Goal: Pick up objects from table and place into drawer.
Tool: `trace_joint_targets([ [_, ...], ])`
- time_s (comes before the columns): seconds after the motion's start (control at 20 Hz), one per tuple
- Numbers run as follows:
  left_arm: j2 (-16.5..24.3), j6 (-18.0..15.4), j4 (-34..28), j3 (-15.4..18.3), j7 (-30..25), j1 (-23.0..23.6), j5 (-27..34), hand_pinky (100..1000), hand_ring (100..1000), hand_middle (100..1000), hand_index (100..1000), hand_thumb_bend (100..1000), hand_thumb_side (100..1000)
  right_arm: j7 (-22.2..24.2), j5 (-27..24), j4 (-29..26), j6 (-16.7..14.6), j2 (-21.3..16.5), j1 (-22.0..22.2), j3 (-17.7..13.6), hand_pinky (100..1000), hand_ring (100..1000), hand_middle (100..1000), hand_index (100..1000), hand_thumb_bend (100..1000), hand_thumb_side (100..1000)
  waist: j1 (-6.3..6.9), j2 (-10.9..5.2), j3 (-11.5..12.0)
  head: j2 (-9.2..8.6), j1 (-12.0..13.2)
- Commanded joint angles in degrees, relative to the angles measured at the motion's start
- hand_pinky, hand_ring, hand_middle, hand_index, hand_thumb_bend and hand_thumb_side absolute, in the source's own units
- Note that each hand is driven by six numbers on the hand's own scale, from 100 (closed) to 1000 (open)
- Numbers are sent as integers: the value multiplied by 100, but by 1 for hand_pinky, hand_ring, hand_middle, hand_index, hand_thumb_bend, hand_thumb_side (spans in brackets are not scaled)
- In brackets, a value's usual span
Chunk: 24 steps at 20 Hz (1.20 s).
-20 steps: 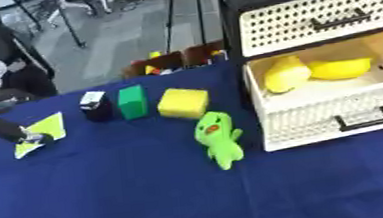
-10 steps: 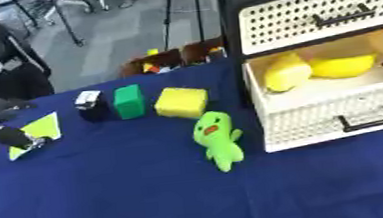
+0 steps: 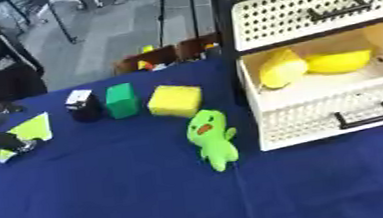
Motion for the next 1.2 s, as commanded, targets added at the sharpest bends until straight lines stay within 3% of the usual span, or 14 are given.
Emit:
trace_joint_targets([
  [0.05, 368, 86, 7, 97, 146, -37, 19, 936, 978, 981, 1000, 403, 522, -281, -24, -58, -330, -115, -88, -64, 573, 661, 638, 784, 100, 920, -19, -90, -29, -120, 32],
  [0.55, 536, 342, 171, 175, 259, 41, -136, 940, 981, 991, 1000, 334, 439, -281, -75, -58, -415, -68, -129, -99, 566, 653, 624, 779, 100, 916, 53, 75, -195, -229, 109],
  [1.0, 518, 515, 343, 223, 492, 67, -240, 933, 976, 986, 1000, 317, 444, -281, -99, -58, -425, 0, -90, -104, 565, 650, 618, 779, 100, 909, 63, 104, -208, -185, 272],
  [1.2, 508, 520, 396, 211, 536, 75, -181, 932, 974, 983, 1000, 315, 437, -281, -112, -58, -445, 40, -102, -111, 563, 648, 613, 778, 100, 913, 72, 143, -264, -258, 371],
])
